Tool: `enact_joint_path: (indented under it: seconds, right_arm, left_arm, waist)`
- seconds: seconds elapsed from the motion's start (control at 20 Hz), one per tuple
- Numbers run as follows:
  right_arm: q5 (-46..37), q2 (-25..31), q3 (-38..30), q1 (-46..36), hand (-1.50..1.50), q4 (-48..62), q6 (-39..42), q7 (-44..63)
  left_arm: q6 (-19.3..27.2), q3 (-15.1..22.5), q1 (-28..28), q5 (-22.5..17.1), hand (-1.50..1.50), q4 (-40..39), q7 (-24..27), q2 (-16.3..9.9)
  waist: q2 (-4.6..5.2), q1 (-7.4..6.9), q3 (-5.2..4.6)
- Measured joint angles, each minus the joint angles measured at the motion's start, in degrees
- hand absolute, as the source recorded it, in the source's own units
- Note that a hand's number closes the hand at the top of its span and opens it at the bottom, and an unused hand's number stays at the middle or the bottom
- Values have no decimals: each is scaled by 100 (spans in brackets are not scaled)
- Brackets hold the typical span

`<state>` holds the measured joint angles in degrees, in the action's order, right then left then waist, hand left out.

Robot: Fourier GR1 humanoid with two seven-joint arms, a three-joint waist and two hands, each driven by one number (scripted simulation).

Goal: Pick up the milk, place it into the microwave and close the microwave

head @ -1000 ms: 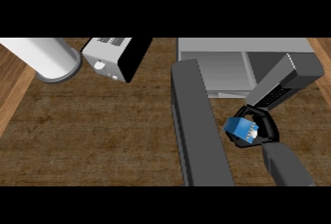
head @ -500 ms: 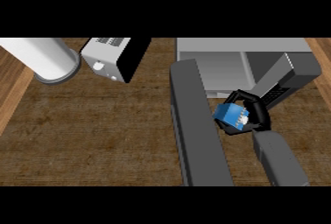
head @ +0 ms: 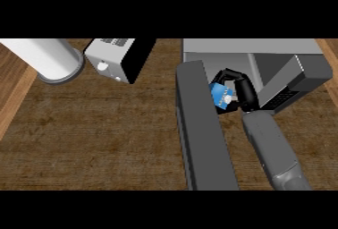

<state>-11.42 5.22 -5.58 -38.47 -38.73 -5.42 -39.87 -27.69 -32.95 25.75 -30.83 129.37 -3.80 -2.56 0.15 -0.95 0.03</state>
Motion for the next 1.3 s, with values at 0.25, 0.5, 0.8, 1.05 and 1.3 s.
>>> enact_joint_path:
  seconds: [0.25, 0.5, 0.8, 1.05, 1.3]
  right_arm:
    - [-354, 130, -59, -754, 150, 884, -483, 82]
    - [-539, 247, -226, -1420, 150, 1756, -1025, 121]
    - [-602, 332, -429, -1911, 150, 2388, -1609, 114]
    - [-734, 502, -480, -2139, 150, 2631, -2315, 101]
    - [-927, 711, -424, -2254, 150, 2799, -2821, -50]
  left_arm:
    - [-156, 1, -107, 151, -150, -234, 154, 64]
    - [-232, 7, -239, 159, -150, -312, 162, -9]
    - [-237, 106, -455, 194, -150, -435, 106, -70]
    - [-268, 154, -566, 272, -150, -543, 143, -80]
    - [-299, 196, -652, 298, -150, -601, 150, -107]
  waist:
    - [21, -48, -4]
    - [83, -191, 6]
    - [167, -355, 10]
    - [225, -463, 11]
    - [288, -583, 15]
